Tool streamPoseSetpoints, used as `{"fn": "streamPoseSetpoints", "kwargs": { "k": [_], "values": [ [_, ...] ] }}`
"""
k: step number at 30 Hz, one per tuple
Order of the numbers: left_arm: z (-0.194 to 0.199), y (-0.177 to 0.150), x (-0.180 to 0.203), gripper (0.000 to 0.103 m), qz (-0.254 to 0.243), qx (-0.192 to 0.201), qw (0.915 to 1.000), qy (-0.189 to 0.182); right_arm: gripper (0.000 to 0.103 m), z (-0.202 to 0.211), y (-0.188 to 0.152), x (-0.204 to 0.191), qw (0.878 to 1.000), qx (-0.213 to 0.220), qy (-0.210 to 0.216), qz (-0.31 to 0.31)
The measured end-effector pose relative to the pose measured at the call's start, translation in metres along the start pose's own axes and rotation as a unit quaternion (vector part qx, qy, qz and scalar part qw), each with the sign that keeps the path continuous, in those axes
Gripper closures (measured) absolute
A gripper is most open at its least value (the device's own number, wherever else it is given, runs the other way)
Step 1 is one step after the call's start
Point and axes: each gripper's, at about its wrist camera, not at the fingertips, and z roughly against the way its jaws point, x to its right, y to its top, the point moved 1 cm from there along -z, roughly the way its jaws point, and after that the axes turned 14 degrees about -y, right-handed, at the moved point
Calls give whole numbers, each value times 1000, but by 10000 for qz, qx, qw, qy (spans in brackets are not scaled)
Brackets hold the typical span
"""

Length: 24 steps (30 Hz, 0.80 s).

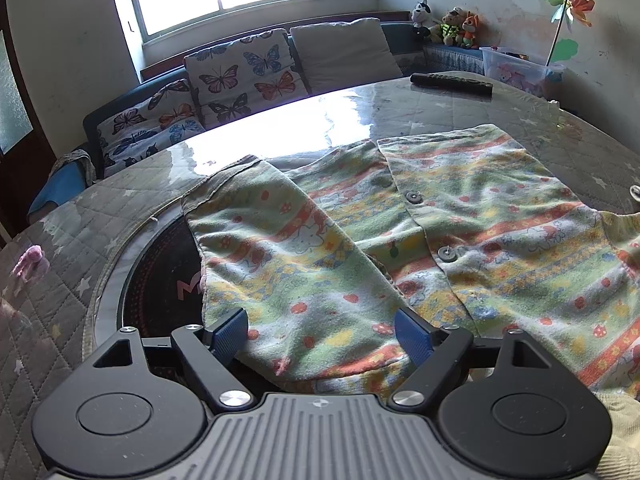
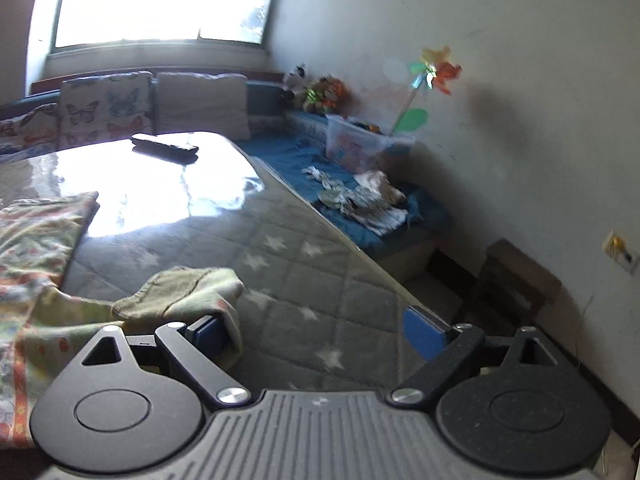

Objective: Fold clothes

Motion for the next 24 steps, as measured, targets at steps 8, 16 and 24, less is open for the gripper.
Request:
{"fn": "streamPoseSetpoints", "kwargs": {
  "k": [8, 16, 24],
  "values": [
    [-1, 1, 0, 18, 3, -10, 10000, 3, 10, -16, -14, 30, 9936, -596, 190, -941],
    [-2, 1, 0, 18, 15, -11, 10000, 15, 10, -21, -18, 41, 9896, -743, 444, -1152],
    [-1, 1, 2, 18, -17, -19, 10000, 34, 10, -10, -16, 5, 9963, -414, 682, -312]
  ]
}}
